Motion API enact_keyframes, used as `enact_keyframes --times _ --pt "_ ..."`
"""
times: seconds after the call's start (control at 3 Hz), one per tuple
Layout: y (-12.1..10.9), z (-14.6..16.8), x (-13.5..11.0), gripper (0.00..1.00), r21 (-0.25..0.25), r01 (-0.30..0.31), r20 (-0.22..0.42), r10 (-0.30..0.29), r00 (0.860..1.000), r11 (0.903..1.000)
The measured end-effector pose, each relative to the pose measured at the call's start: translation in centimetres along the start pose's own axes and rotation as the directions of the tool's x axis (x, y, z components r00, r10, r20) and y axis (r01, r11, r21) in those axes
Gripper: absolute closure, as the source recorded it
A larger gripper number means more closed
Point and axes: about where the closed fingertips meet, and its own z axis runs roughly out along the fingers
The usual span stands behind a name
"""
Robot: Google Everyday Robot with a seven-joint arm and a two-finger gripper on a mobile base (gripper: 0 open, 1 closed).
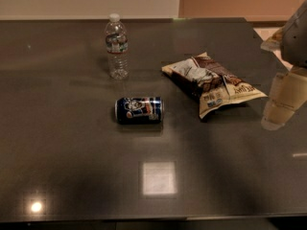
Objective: Move water bottle near brown chip bag
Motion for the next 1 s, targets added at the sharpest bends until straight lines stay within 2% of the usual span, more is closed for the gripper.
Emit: enact_keyframes --times 0.33,0.67,1.0 --pt "0.0 0.0 0.0 0.0 0.0 0.0 0.0 0.0 1.0 1.0" --pt "-1.0 0.2 -0.8 0.0 -0.014 0.012 0.016 -0.012 1.0 0.9998" --pt "-2.4 1.0 -2.5 0.0 -0.024 0.042 0.052 -0.04 0.998 0.9989"
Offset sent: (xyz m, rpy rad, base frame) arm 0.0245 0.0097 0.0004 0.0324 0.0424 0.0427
